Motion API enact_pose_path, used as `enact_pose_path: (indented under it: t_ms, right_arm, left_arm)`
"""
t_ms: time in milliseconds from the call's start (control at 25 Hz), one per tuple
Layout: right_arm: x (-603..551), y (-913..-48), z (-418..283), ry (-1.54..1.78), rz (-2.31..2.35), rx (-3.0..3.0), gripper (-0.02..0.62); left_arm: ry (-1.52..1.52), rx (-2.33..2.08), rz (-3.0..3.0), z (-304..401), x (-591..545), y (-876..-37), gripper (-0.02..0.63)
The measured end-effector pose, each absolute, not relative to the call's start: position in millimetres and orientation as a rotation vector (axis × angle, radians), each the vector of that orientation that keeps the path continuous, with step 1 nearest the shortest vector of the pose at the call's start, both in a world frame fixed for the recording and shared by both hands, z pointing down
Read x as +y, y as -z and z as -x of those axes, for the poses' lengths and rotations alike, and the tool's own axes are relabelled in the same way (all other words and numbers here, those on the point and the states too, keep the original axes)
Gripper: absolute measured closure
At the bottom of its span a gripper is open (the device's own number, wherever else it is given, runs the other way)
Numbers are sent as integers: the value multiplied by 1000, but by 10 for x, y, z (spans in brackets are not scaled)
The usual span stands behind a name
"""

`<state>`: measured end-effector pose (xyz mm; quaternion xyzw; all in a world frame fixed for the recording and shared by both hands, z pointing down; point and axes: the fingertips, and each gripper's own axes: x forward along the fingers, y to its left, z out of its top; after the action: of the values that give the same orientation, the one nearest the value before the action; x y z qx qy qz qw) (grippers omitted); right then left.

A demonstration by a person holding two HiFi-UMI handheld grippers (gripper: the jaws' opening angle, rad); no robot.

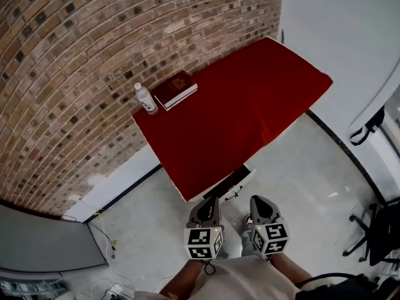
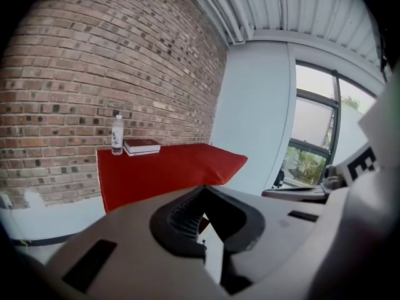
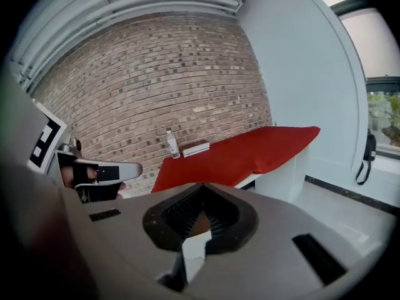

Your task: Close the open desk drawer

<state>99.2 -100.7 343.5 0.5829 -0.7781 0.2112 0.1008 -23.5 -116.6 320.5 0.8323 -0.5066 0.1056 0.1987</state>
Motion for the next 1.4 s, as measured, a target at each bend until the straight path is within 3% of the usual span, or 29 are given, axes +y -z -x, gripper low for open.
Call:
enact_pose_path:
  t_ms: [320,1040,1400]
  right_arm:
    - [-1162,-4053,-990,-755,-1659,-2303,597]
    - [-1163,-6485,-1046,-929,-1450,-2300,597]
    - [-1370,-6954,-1007,-727,-1375,-2338,597]
  left_arm:
    - [-387,-1421,-2285,157,-1214,-3700,607]
    - [-554,-1310,-2141,-302,-920,-6203,607]
    - [-533,-1329,-2094,-247,-1078,-6625,607]
